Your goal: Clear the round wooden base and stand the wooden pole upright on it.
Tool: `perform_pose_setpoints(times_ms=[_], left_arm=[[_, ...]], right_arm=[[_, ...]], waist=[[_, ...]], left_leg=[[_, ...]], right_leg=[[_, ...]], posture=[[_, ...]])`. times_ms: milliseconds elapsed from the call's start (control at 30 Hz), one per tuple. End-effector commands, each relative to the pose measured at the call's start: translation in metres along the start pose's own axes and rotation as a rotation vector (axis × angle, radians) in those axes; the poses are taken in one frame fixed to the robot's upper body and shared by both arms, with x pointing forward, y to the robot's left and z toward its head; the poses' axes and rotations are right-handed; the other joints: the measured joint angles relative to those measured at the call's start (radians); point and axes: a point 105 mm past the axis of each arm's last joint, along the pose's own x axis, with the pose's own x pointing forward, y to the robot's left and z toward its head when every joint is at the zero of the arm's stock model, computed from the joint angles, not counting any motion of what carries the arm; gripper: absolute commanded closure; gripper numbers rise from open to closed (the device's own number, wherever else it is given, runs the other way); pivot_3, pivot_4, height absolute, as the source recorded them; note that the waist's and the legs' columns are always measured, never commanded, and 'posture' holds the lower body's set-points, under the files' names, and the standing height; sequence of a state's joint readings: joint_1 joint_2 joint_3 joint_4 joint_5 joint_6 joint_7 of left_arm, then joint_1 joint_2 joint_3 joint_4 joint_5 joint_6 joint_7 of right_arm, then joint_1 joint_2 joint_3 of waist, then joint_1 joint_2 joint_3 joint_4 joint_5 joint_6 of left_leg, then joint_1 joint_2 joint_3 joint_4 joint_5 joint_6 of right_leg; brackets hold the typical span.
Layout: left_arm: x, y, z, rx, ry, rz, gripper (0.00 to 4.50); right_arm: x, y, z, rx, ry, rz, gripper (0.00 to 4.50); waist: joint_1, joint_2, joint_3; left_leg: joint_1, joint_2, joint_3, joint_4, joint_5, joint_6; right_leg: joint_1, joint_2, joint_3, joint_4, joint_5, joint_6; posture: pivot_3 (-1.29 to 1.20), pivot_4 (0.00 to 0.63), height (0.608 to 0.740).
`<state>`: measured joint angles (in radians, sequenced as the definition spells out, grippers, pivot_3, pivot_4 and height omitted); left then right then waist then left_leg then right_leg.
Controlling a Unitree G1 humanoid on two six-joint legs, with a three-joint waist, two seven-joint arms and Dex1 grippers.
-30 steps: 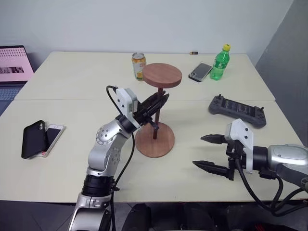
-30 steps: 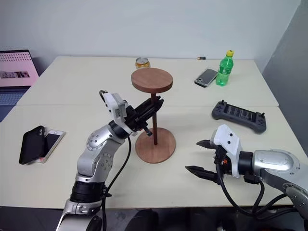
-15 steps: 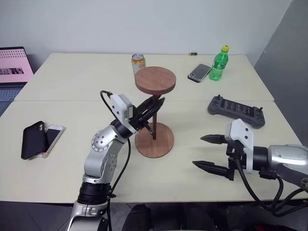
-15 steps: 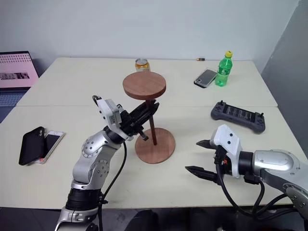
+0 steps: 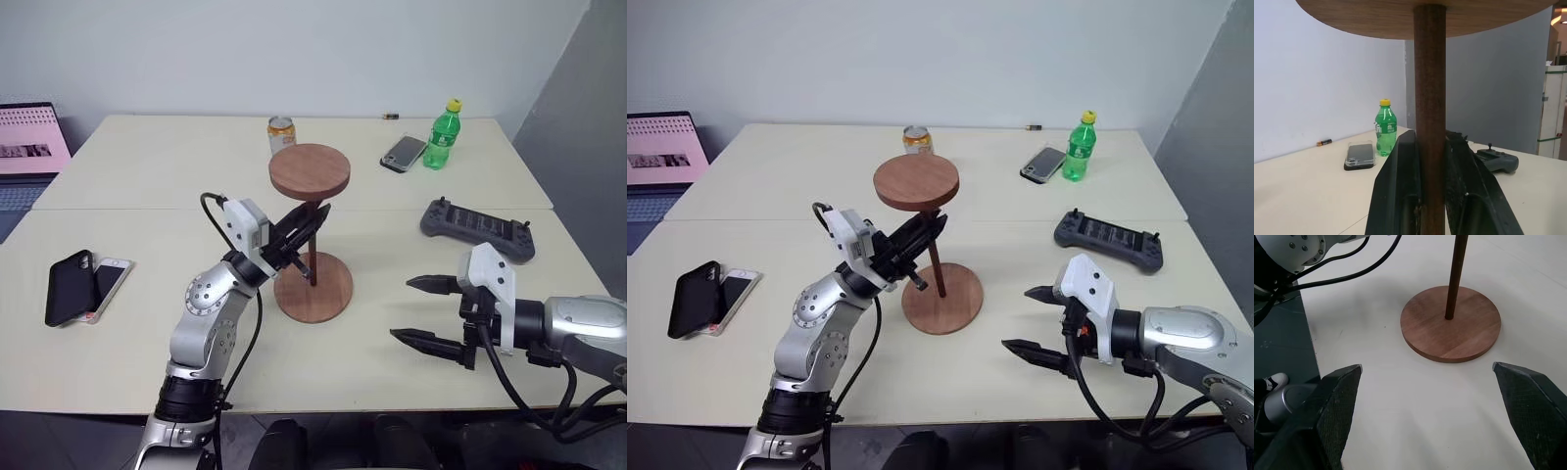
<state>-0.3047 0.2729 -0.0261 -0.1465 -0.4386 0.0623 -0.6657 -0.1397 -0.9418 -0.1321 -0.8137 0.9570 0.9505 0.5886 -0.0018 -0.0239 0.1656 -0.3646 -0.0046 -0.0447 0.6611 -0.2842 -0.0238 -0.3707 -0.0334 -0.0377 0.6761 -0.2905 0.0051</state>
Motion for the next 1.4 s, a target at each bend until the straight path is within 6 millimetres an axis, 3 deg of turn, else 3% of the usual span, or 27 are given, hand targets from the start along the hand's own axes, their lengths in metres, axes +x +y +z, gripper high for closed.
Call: perform_pose_setpoints(times_ms=[33,867,967,1133,1400], left_arm=[[-0.028,0.009,-0.054,-0.053,0.235,0.079,4.24],[-0.049,0.019,-0.093,-0.002,0.441,0.120,4.24],[-0.048,0.020,-0.091,-0.010,0.431,0.124,4.24],[-0.038,0.020,-0.078,-0.004,0.390,0.126,4.24],[-0.031,0.020,-0.065,-0.005,0.368,0.112,4.24]], right_arm=[[0.000,0.006,0.007,-0.038,-0.017,0.014,0.00],[0.004,0.003,0.009,-0.050,-0.024,0.016,0.00],[0.005,0.003,0.010,-0.052,-0.030,0.016,0.00],[0.006,0.003,0.010,-0.058,-0.034,0.019,0.00],[0.008,0.002,0.009,-0.065,-0.034,0.021,0.00]], waist=[[0.000,0.001,-0.003],[0.000,0.007,-0.021],[0.000,0.008,-0.025],[0.000,0.007,-0.025],[0.000,0.006,-0.019]], left_leg=[[0.000,0.000,0.000,0.000,0.000,0.000],[0.002,0.002,-0.001,-0.002,-0.001,0.001],[0.002,0.003,-0.001,-0.005,-0.001,0.001],[0.017,0.004,-0.001,-0.017,-0.001,0.001],[0.017,0.004,-0.002,-0.018,-0.001,0.000]], right_leg=[[0.000,0.000,0.000,0.000,0.000,0.000],[0.003,0.002,0.000,-0.005,-0.001,0.001],[0.006,0.003,-0.001,-0.010,0.000,0.002],[0.019,0.003,-0.001,-0.019,0.000,0.002],[0.018,0.003,-0.001,-0.020,-0.001,0.001]], posture=[[0.00,0.150,0.740],[0.00,0.150,0.740],[0.00,0.150,0.740],[0.00,0.150,0.740],[0.00,0.150,0.740]])
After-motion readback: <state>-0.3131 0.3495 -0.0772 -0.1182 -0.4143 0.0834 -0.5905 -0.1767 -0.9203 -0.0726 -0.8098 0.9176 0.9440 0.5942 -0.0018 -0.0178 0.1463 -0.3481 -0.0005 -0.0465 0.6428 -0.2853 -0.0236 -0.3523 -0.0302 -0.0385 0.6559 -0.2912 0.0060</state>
